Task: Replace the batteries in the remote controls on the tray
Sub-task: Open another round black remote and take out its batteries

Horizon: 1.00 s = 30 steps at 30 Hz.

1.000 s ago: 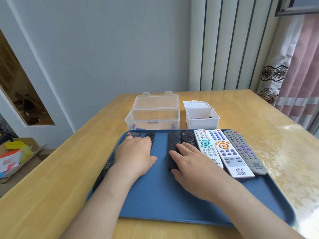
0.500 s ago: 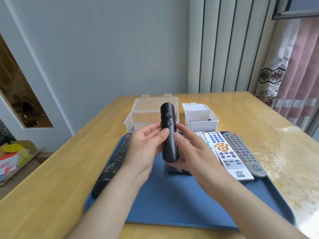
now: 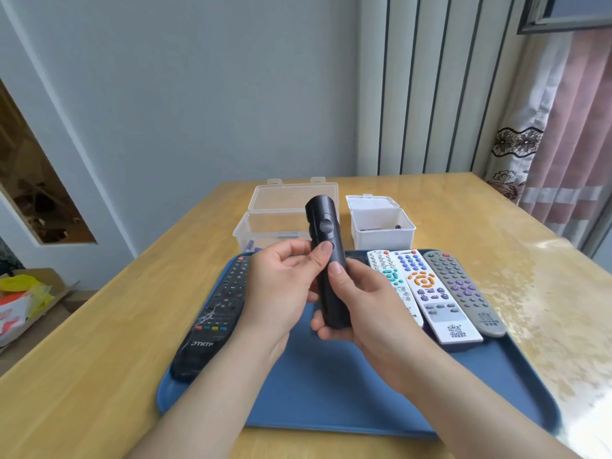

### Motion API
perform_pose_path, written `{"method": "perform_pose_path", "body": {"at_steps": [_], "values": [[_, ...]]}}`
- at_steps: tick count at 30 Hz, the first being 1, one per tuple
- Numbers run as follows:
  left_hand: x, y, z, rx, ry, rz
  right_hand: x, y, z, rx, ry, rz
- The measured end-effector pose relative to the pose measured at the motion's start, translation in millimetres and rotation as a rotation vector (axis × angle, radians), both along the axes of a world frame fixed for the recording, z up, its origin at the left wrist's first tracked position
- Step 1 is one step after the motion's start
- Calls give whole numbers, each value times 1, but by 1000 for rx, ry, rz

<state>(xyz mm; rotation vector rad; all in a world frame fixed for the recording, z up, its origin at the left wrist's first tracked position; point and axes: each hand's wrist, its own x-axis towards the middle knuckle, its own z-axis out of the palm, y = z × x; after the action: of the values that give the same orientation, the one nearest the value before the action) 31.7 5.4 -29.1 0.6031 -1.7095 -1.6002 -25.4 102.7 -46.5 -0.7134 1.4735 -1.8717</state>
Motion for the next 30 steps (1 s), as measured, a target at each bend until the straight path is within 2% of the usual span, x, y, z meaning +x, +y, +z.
{"method": "perform_pose_path", "body": {"at_steps": [7,12,14,17,20,22,24,30], "values": [[2,-6,1,21,-31,-55,-1,3,0,-18,3,30],[2,-3,3,-5,-39,-92,-8,5,6,-12,-75,137],[1,-6,1,-158,-48,-40,-9,4,7,-12,-108,131],[3,-13,-2,-597,-99,60,-12,2,8,-28,-175,88],[6,-13,-2,-896,-163,-125,-18,4,11,-40,-224,20],[5,-8,-5,-953,-253,-269,-21,5,12,-42,-254,-35],[5,-5,-8,-1005,-292,-288,-22,6,13,-43,-304,-98],[8,-6,-6,-961,-168,-239,-25,9,11,-84,-302,-108]]}}
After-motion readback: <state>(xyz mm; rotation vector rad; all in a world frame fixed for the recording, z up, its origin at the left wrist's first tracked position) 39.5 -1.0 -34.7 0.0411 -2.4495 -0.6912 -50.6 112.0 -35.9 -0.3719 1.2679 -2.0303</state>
